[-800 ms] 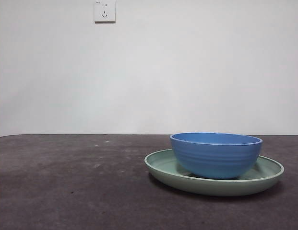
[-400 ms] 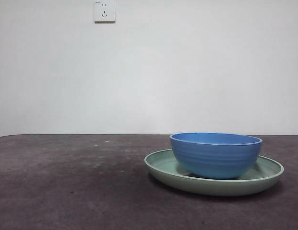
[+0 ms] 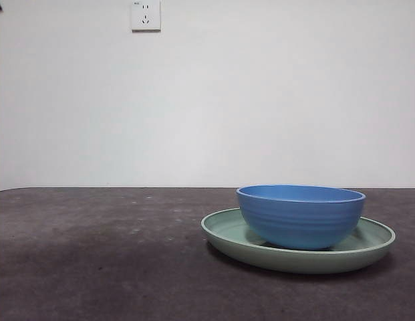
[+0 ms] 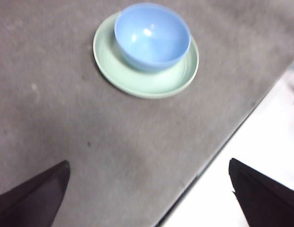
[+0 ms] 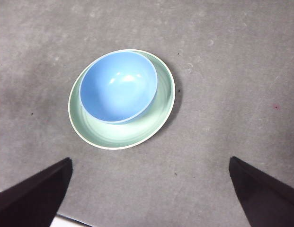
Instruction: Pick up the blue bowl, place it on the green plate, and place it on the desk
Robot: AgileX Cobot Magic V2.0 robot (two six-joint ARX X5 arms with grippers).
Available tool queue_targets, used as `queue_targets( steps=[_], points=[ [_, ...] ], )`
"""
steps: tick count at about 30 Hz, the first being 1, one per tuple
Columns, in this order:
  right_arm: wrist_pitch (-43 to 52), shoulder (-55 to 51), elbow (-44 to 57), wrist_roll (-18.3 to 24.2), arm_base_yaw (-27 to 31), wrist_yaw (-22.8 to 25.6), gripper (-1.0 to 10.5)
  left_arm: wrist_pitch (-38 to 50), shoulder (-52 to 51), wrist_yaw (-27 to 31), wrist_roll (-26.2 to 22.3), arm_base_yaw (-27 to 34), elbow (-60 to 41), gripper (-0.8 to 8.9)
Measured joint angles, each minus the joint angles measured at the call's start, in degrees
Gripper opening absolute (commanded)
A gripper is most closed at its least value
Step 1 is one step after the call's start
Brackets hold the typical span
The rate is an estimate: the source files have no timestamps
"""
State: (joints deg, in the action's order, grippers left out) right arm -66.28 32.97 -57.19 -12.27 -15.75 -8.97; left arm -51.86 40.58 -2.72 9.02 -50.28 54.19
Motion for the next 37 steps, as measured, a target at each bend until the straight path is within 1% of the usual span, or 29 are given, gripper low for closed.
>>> queue_targets(
  steps=[5,11,13,16,19,28,33,37],
  points=[
    [-0.7,1.9,0.0,-0.7,0.0,-0.2,6.4,1.5,-2.1,0.0,0.4,0.0,0.0,6.55],
    [-2.7,8.0,1.5,-1.5,0.0,-0.2,6.4,4.4,-2.6,0.0,0.6,0.0,0.0,6.55],
    [-2.3,10.6,3.0,-1.5,0.0,0.5,6.4,4.4,-2.8,0.0,0.6,0.0,0.0,6.55],
    [1.9,14.3,4.9,-1.4,0.0,1.9,6.4,4.4,-2.9,0.0,0.7,0.0,0.0,6.55],
    [5.6,18.1,6.0,-0.7,0.0,2.7,5.8,4.4,-3.1,0.0,0.8,0.0,0.0,6.55],
    [13.5,33.1,6.0,2.9,0.0,2.8,5.7,4.4,-3.6,0.0,0.8,0.0,0.0,6.55],
    [16.9,40.8,6.0,4.3,0.0,2.8,5.2,4.4,-4.4,0.0,0.8,0.0,0.0,6.55],
    [21.2,45.7,6.0,4.8,0.0,2.8,5.2,4.4,-5.4,0.0,0.8,0.0,0.0,6.55]
  ],
)
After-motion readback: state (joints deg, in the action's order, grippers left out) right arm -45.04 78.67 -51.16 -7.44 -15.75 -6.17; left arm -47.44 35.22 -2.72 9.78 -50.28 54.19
